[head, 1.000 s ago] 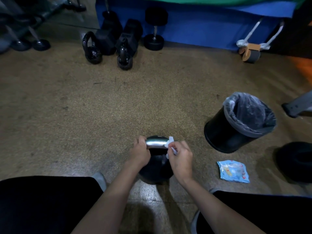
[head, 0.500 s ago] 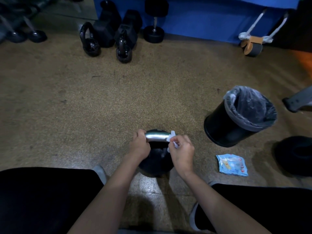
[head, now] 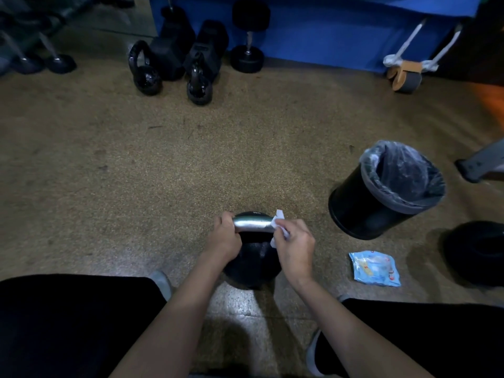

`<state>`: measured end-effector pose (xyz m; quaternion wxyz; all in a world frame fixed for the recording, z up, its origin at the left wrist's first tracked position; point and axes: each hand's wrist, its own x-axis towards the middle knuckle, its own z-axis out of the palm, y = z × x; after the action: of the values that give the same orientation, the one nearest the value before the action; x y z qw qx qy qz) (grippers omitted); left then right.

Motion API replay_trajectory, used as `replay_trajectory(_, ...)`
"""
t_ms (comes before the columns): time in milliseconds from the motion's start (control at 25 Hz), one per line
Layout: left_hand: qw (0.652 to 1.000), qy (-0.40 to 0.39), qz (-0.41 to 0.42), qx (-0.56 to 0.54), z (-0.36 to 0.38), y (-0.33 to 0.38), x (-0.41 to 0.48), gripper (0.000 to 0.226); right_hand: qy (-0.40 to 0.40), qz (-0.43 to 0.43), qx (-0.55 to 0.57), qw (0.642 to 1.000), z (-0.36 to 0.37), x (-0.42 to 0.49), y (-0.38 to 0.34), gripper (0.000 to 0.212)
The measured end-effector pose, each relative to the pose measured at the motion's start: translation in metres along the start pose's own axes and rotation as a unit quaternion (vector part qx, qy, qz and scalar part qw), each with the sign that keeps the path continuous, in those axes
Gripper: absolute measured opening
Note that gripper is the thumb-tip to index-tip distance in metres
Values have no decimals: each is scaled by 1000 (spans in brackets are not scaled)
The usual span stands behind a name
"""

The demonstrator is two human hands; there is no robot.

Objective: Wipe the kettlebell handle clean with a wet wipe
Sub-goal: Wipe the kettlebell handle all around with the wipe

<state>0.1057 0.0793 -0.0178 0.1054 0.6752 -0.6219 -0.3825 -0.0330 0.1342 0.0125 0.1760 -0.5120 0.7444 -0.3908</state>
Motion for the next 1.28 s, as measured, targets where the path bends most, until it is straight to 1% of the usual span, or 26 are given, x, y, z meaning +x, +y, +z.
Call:
replay_trajectory(160, 1000, -2, -3, 14, 0, -1, 2, 44, -29, -25, -23, 999, -2, 6, -2, 15)
replay_trajectory(360, 1000, -4, -5, 14, -1, 1, 0, 42, -52, -18, -73, 996, -8, 21, -7, 18)
replay_trajectory(480, 1000, -6, -7, 14, -1, 1, 1, 41, -85, -64, -115, 988, -10, 15, -7, 19)
replay_trajectory(560, 1000, -7, -8, 12, -1, 1, 0, 41, -98, -51, -133, 985, -11, 22, -7, 20)
replay_trajectory(640, 1000, -9, -10, 11, -1, 1, 0, 41, -120, -35, -181, 975, -9, 31, -10, 26)
replay_trajectory(720, 1000, -7, -8, 7, -2, 1, 1, 40, -153, -52, -221, 962, -9, 32, -14, 27)
replay_trajectory(800, 1000, -5, -5, 6, -2, 1, -1, 39, -176, -62, -227, 956, -10, 30, -14, 26)
replay_trajectory(960, 1000, -1, -4, 7, -2, 2, -1, 41, -199, -30, -255, 946, -8, 47, -21, 27)
replay_trajectory(1080, 1000, -1, 1, 2, -2, 1, 1, 41, -214, -58, -270, 937, -6, 45, -24, 28)
replay_trajectory(1280, 1000, 0, 10, 6, -2, 0, -1, 40, -236, -44, -273, 932, -9, 53, -24, 31)
